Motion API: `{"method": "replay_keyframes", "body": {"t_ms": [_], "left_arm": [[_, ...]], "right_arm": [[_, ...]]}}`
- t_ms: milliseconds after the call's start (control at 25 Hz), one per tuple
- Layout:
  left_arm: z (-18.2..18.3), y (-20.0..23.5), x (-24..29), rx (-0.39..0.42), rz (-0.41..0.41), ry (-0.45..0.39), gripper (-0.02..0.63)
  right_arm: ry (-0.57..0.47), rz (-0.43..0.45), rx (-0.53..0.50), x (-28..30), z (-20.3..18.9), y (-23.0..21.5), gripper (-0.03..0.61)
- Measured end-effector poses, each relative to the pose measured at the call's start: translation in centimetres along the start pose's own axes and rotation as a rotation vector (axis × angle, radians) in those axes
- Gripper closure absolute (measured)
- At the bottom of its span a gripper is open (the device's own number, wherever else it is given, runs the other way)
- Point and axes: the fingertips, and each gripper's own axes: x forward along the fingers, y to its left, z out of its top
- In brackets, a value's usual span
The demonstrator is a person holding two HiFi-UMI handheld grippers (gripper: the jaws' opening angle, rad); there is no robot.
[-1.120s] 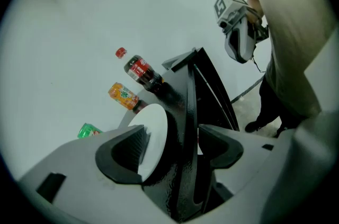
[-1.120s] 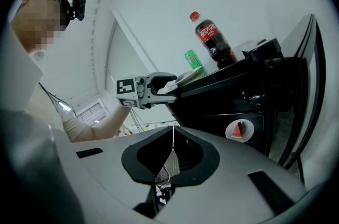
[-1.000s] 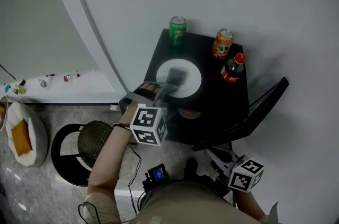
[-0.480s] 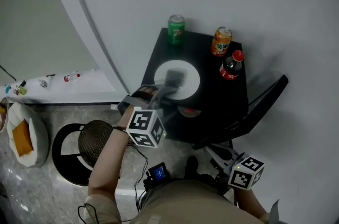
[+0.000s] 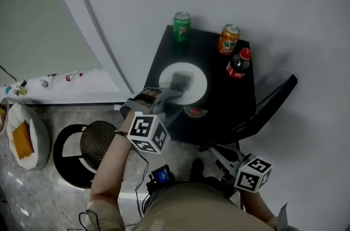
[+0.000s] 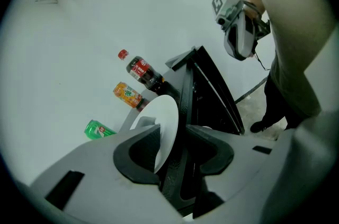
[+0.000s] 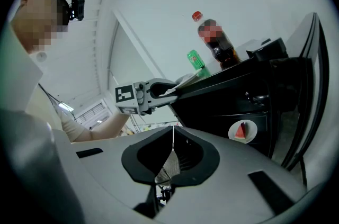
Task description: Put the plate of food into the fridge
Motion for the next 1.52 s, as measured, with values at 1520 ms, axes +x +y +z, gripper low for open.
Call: {"method": "replay_keyframes", "body": {"t_ms": [1520], "left_arm": [[1.9,-1.9,-2.4,0.058,0.057,-0.046,0.548]], "right_arm": [[-0.065,0.138,0.285,6.2,6.3,0.0,0.467]]}}
